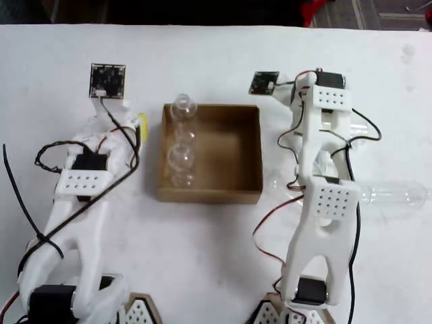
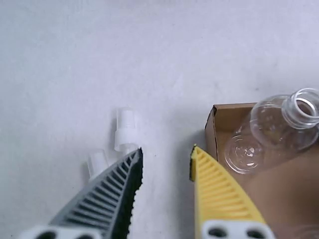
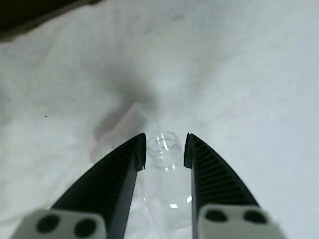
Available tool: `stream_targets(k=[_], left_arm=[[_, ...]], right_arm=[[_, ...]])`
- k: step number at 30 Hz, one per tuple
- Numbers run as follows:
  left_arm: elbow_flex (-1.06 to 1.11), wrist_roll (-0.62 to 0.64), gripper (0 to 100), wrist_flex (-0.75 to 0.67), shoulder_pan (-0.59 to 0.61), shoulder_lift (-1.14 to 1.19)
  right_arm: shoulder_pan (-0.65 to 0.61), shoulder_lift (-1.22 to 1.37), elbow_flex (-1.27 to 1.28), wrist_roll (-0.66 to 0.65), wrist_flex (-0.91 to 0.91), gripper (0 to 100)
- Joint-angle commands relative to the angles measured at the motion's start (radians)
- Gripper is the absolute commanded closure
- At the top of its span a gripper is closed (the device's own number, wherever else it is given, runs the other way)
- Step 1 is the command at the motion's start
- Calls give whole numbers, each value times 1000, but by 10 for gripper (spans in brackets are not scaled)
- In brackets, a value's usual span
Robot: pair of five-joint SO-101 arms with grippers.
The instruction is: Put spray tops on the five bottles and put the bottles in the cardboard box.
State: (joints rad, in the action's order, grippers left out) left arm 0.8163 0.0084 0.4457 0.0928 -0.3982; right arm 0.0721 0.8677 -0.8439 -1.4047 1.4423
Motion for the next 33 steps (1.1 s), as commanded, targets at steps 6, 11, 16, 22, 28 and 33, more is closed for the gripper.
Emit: stream_targets(k=[6,11,16,22,28,33], left_arm=[[-12,5,846,-23,7,-2],[-14,5,846,-23,7,-2],[-14,5,846,-23,7,-2],[-14,5,846,-23,5,-2],[-14,5,846,-23,7,-2],[-14,5,846,-23,8,-2]], right_arm=[[27,79,-232,-17,91,890],[41,125,-288,-21,107,890],[51,148,-299,-46,125,890],[54,150,-308,-46,128,980],[47,131,-318,-38,136,984],[18,51,-440,92,209,982]])
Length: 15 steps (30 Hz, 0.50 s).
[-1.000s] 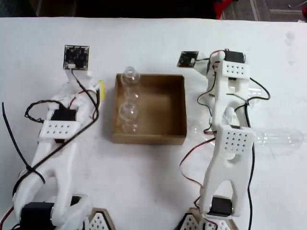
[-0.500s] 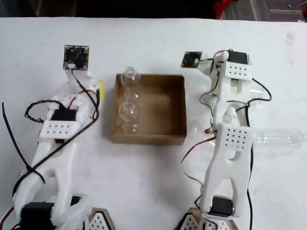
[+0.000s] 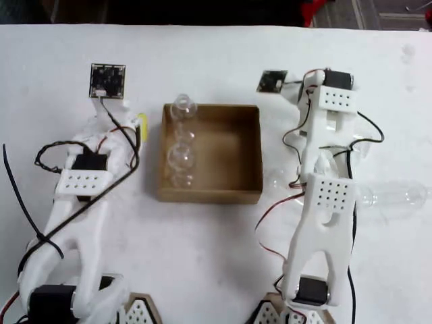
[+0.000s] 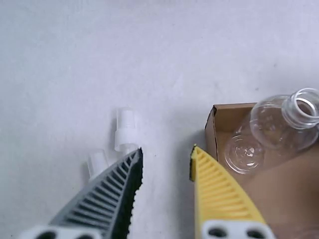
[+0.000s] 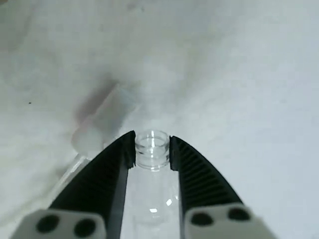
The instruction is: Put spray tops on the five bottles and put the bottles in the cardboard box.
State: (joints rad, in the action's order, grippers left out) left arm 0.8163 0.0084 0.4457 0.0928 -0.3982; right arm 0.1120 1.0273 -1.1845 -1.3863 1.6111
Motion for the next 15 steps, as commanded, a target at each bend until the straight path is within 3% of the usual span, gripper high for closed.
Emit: stream_targets(k=[1,15], left_arm=[[-14,5,846,-23,8,-2],[-11,5,846,-23,8,-2]], right_arm=[[-28,-124,-132,97,56,982],[-50,-352,-307,454,116,982]])
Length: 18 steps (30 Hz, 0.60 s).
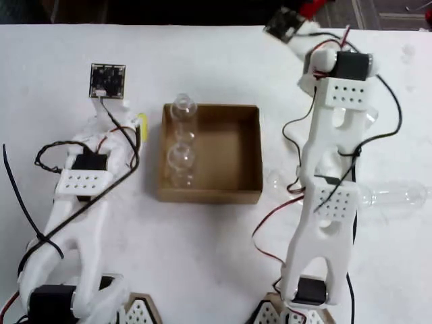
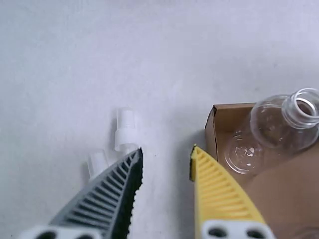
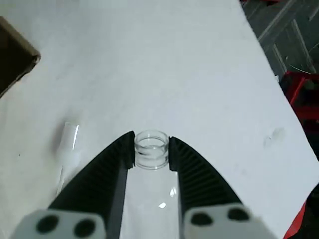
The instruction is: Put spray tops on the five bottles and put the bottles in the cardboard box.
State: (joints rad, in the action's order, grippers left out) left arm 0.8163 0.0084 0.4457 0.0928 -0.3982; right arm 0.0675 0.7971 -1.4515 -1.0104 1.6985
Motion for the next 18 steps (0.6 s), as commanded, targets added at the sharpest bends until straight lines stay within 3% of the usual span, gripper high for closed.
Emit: stream_targets(k=[1,13,18], left_arm=[[-11,6,846,-23,8,-2],[-8,6,846,-23,8,-2],[-8,5,846,-23,5,-2]], right_arm=[[-1,-147,-40,109,28,982],[8,-355,-29,470,35,982],[13,-499,127,559,35,982]])
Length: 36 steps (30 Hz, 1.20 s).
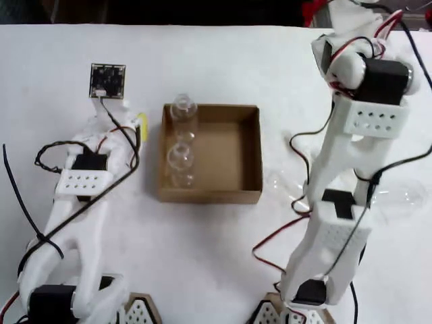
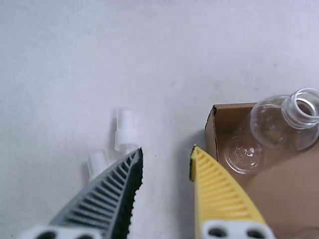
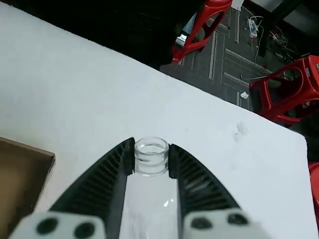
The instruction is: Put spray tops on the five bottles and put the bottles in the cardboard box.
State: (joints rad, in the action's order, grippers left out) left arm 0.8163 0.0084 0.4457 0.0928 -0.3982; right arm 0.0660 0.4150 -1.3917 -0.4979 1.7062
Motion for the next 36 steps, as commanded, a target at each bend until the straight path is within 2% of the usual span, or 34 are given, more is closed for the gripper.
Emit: stream_targets(k=[1,10,18,24,31,36], left_arm=[[-8,5,846,-23,5,-2],[-8,5,846,-23,7,-2],[-6,5,846,-23,8,-2],[-6,5,846,-23,8,-2],[-6,5,846,-23,8,-2],[-6,5,846,-23,8,-2]], right_arm=[[15,-154,117,54,25,982],[13,-443,511,178,19,978],[10,-490,606,195,8,980],[-67,-545,680,196,19,981],[-205,-759,875,196,12,981],[-248,-900,1062,196,-104,981]])
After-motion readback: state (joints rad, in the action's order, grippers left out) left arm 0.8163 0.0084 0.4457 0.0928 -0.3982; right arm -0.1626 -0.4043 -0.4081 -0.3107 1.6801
